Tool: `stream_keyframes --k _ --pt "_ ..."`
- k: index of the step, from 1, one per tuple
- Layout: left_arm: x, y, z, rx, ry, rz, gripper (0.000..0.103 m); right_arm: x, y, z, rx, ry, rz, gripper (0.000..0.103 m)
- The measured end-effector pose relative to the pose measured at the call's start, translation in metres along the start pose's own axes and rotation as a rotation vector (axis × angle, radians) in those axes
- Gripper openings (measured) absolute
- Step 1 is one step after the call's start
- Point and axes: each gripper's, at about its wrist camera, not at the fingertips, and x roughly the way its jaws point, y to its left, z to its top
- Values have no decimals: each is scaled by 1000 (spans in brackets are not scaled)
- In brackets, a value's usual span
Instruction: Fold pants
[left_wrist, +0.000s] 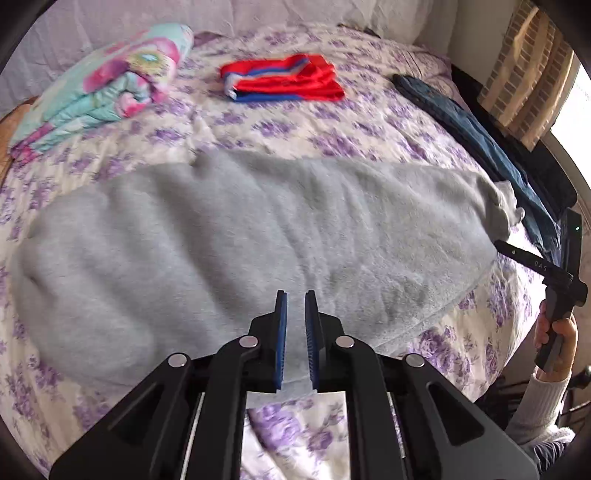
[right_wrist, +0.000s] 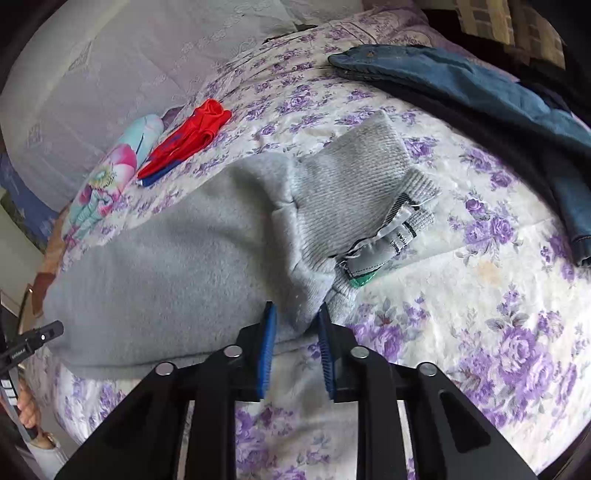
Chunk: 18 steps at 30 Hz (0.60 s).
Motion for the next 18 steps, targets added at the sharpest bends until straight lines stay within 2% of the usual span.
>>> stream_keyframes --k 2,4,6,9,12,14,16,18 --pt "37 -2 -4 -21 103 -17 8 -13 15 -7 -67 -17 -55 39" --pt "42 0 -15 -24 63 -24 8 -27 30 -11 -116 -33 -62 39" --pt "38 7 -26 -54 49 -71 8 -35 55 -2 -194 -21 8 39" --pt "37 16 -36 -89 30 -126 9 -32 113 31 -332 21 202 40" --pt "36 13 -40 -90 7 -118 9 4 194 71 -467 117 341 40" --pt "34 10 -43 -80 -5 -96 9 44 244 94 -538 239 411 40" --pt "32 9 -42 -65 -7 -81 9 81 288 105 -617 335 431 40" --pt "31 10 -41 -55 7 -86 9 117 317 110 -675 432 406 40"
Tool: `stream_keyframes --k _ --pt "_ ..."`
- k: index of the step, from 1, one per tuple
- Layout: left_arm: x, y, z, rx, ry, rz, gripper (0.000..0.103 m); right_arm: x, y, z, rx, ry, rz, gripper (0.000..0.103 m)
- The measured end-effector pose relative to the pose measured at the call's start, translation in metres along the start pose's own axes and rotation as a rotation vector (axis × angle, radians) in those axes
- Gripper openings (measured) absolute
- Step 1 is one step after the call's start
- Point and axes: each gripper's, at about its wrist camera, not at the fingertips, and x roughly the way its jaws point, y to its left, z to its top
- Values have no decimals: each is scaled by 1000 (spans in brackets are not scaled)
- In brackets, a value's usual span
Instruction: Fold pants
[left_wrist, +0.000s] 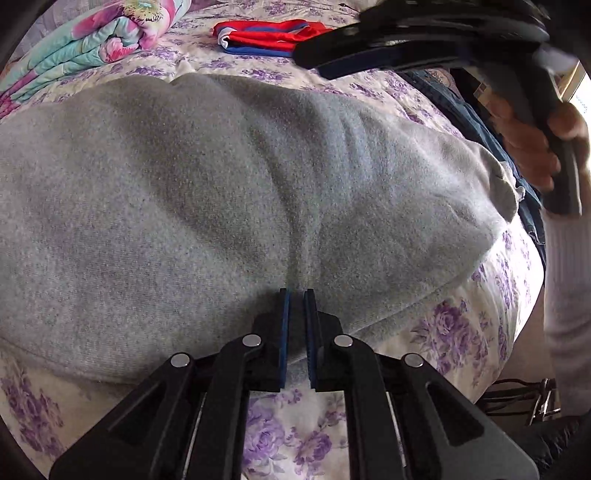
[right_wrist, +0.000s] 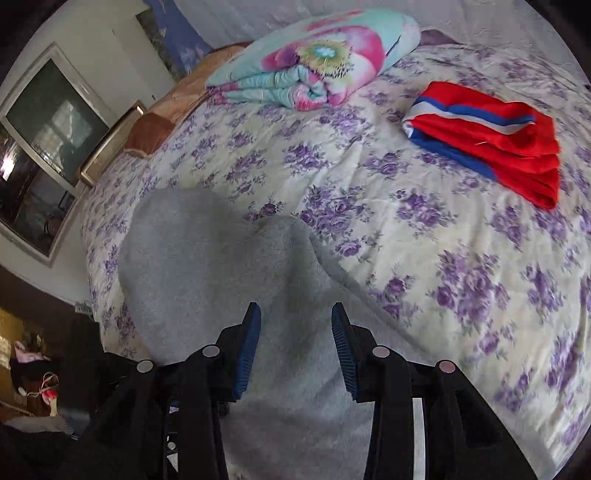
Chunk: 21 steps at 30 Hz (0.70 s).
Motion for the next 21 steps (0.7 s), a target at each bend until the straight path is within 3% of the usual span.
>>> stream_keyframes --k 3,6,11,14,18,21 --pt "-4 12 6 -4 40 -18 4 35 -7 19 -17 125 -6 40" --pt "-10 35 15 -33 59 7 1 45 -15 11 12 196 86 42" --pt "-14 59 22 -72 78 -61 1 28 28 -31 -202 209 144 43" --pt "-9 57 20 -61 77 -46 1 37 39 -46 -237 233 158 54" --pt "-9 53 20 -56 70 -24 1 38 37 -32 -230 183 140 53" --pt "-9 54 19 -59 66 -25 1 43 38 -6 -259 135 81 53"
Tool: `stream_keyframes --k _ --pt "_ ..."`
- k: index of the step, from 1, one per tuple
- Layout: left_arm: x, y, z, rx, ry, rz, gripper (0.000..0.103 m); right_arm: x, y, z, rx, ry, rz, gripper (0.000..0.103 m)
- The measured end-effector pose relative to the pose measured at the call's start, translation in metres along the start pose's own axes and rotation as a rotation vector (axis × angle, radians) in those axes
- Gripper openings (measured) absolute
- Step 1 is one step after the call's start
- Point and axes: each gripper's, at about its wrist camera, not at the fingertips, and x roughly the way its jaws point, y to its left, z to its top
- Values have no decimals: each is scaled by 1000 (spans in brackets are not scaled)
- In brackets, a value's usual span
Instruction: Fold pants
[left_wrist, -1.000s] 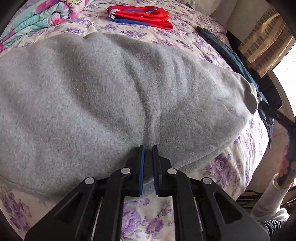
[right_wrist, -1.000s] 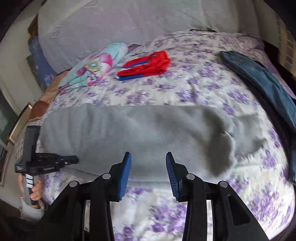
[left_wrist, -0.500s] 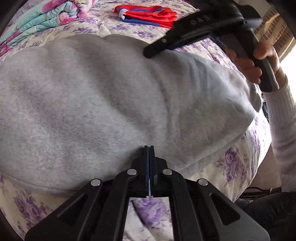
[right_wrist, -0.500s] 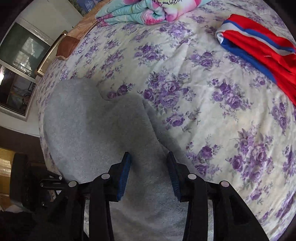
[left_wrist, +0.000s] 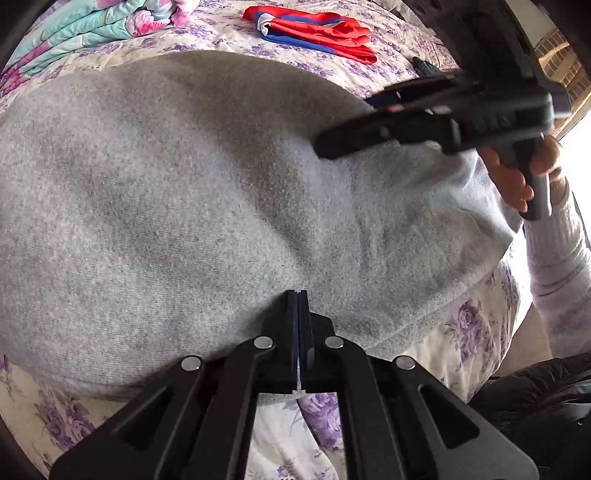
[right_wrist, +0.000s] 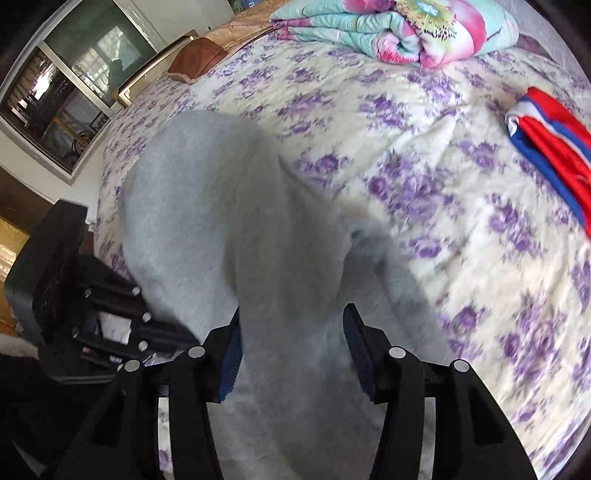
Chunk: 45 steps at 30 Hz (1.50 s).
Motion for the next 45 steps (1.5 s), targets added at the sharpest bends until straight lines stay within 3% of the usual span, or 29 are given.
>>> stream_keyframes --k 5,10,13,14,15,17,21,25,27,28,29,31,33,35,37,38,40,41,42,43,45 --pt "-1 1 0 -2 -9 -7 1 29 -15 34 44 48 88 50" --pt "-5 10 -5 11 -20 -30 1 -4 -27 44 88 -39 248 51" --pt "-6 13 -5 17 -19 -34 1 -15 -37 42 123 -63 270 51" --pt "-7 13 -5 18 -20 -33 1 -17 -39 42 130 -71 274 46" --pt "-7 14 -5 18 -21 -31 1 -19 -42 40 140 -85 277 28" --pt "-7 12 -4 18 -24 -28 1 -24 -52 37 166 -105 264 9" --pt "-5 9 -4 18 -25 -16 1 -21 -53 43 205 -166 96 7" --pt "-3 5 -1 23 -25 10 1 8 -50 60 158 -97 -114 7" --pt "0 5 0 18 -25 8 1 50 -62 60 181 3 -132 11" --pt "0 6 1 8 -24 2 1 49 -62 60 167 -42 -125 11" --pt "0 8 2 -2 -20 -6 1 48 -61 61 151 -31 -128 11" --pt "-3 7 5 -4 -3 -2 1 39 -69 62 193 -29 -101 13" --pt "-10 -1 12 28 12 42 1 20 -73 59 233 -51 -111 26" --pt "-27 -14 25 79 -29 126 1 -14 -68 49 230 -131 -202 35" --pt "-44 -25 46 111 -83 127 1 -51 -63 33 224 -218 -297 43" --pt "-47 -27 59 105 -96 105 7 -66 -60 22 224 -250 -329 44" --pt "-41 -24 91 60 -96 72 24 -87 -56 -10 242 -284 -379 44" --pt "-33 -20 107 44 -92 72 24 -91 -55 -29 269 -285 -400 40" --pt "-20 -19 121 31 -81 68 24 -94 -54 -51 301 -281 -409 21" --pt "-4 -16 135 21 -61 49 24 -94 -50 -71 328 -282 -398 12" --pt "30 -16 153 9 -9 46 8 -94 -32 -111 351 -293 -384 12"
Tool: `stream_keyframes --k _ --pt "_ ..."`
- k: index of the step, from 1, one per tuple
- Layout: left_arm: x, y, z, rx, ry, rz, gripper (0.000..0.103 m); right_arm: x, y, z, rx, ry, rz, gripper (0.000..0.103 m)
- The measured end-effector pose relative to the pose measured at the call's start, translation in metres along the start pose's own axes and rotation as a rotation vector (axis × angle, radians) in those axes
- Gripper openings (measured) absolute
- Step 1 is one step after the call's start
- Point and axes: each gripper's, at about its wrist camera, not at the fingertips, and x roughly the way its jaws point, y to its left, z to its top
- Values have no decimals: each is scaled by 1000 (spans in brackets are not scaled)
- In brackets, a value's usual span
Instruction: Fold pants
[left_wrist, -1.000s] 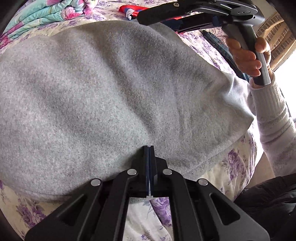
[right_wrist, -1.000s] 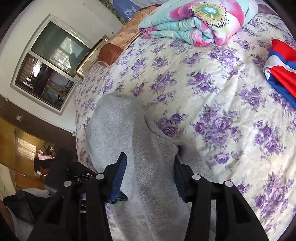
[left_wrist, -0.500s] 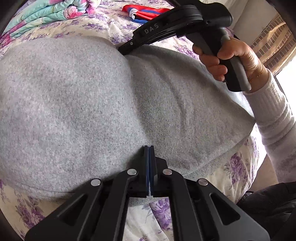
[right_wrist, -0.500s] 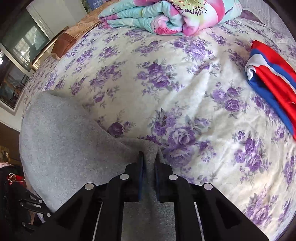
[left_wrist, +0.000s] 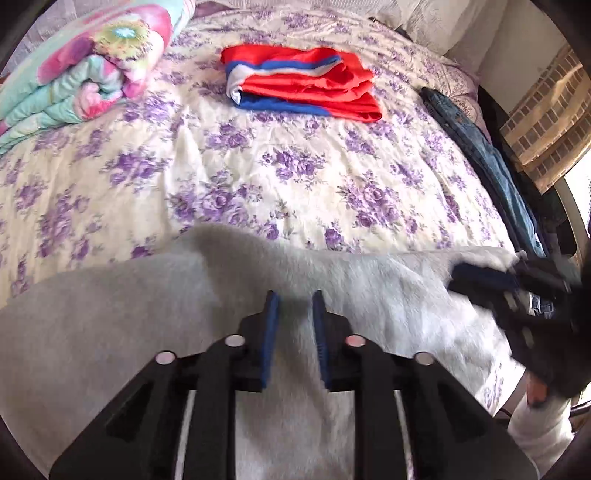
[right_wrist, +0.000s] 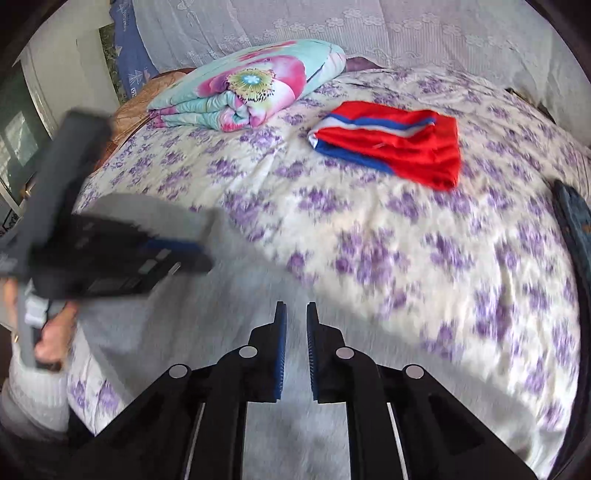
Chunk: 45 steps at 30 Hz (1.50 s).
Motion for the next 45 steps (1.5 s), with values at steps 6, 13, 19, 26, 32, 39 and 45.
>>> stream_keyframes --k 6,13,19,26,32,39,45 --pt "35 16 13 -23 17 8 1 -26 23 -64 98 -81 6 12" --pt "33 16 4 25 -28 -4 1 38 44 -95 159 85 21 14" --pt "27 5 -3 78 -50 64 1 15 48 -107 226 -5 40 43" --pt "-30 9 -67 30 -130 -65 1 -88 -21 -166 468 -227 -159 94" --pt "-13 -21 -132 74 -117 78 2 -110 -112 -225 810 -240 -75 94" --pt "-22 -27 -135 41 -66 114 2 -63 -162 -225 920 -193 101 96" --pt "-22 -54 -127 58 -22 53 2 -34 -181 -196 893 -258 227 95"
